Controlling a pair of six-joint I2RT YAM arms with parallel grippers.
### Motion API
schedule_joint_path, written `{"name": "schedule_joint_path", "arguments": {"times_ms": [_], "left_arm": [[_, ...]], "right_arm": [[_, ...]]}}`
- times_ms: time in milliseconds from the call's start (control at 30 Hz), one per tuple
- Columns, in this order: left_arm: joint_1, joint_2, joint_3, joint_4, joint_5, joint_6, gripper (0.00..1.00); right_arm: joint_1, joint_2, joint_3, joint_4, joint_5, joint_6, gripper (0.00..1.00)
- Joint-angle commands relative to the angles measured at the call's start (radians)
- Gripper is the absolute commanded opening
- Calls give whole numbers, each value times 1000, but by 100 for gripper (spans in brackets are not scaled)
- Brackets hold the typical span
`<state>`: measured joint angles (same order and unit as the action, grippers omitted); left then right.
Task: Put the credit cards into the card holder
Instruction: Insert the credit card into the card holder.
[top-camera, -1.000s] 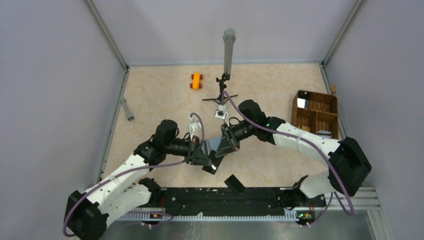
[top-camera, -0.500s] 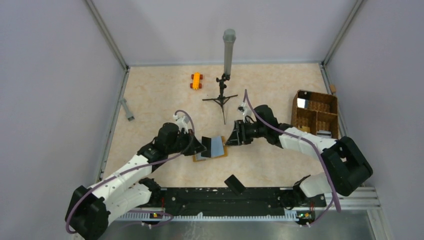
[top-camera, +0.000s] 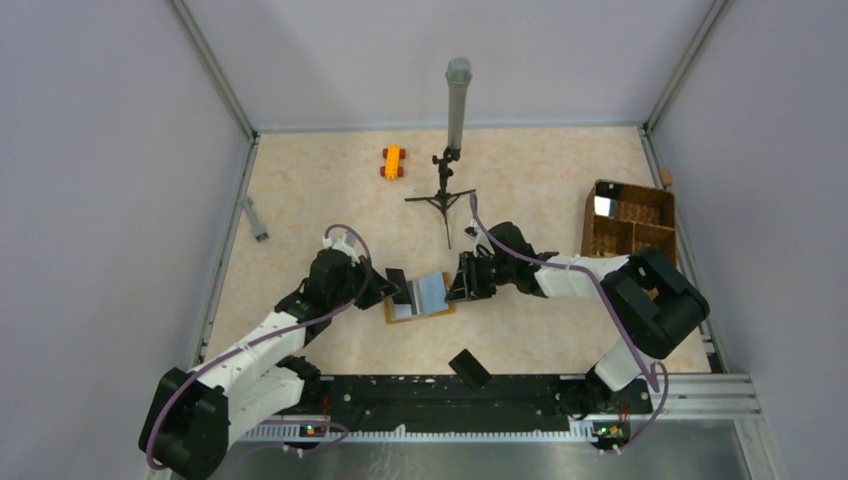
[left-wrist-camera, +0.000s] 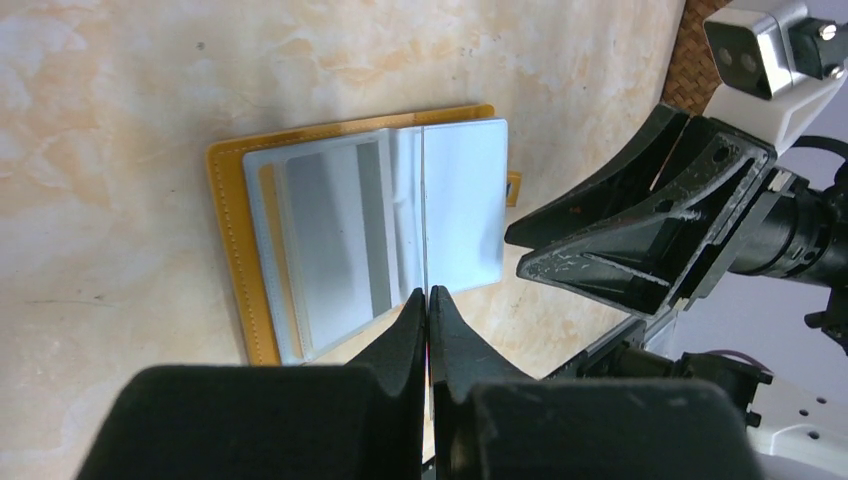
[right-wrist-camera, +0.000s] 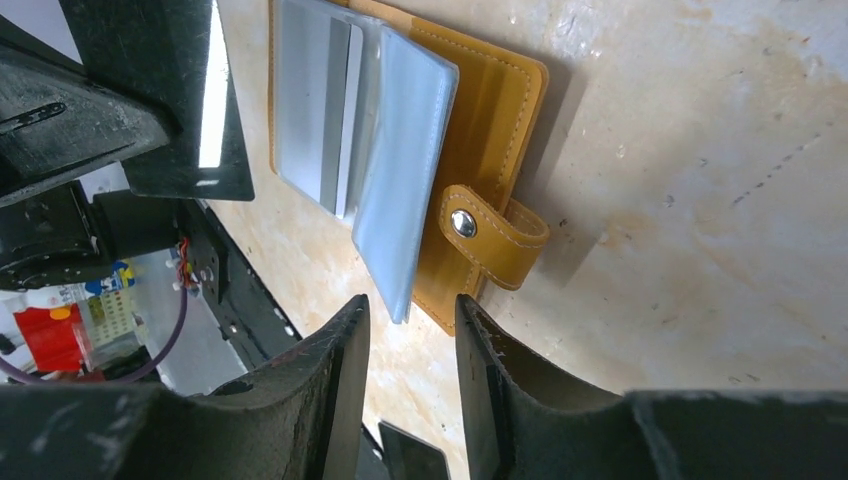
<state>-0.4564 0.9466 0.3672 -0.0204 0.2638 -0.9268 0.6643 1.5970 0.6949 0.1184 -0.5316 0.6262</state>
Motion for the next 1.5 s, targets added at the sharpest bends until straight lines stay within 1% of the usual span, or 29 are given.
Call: {"name": "schedule_joint_path", "arguments": {"times_ms": [0,100,333,400,467,600,700,867,1067,1467], "left_arm": [[25,-16,-16,52,13,-14,0],[32,-12,-20,65,29,-12,0],[33,0,-27,87,46,-11,0],[33,14,-33,104,55,-13,0],[33,37,-41,137,78,-21,0],[33,102,-55,224,123,-40,0],[33,140,-60,277,136,-52,0],[33,178,-67,322,133,-66,0],[31,212,-118,386,140,-120,0],[30,282,-132,457,173,-126,0]], "right_arm": [[26,18,44,71,13,21,35],[40,43,51,73,22,23,33],[54,78,67,70,39,23,32],[56,87,73,66,47,24,29],[57,93,74,55,66,28,24],[59,118,94,-35,149,30,7],[60,128,91,-48,167,36,0],[62,134,89,-61,193,48,0],[70,148,86,-56,207,85,0],[75,155,78,-50,211,96,0]]}}
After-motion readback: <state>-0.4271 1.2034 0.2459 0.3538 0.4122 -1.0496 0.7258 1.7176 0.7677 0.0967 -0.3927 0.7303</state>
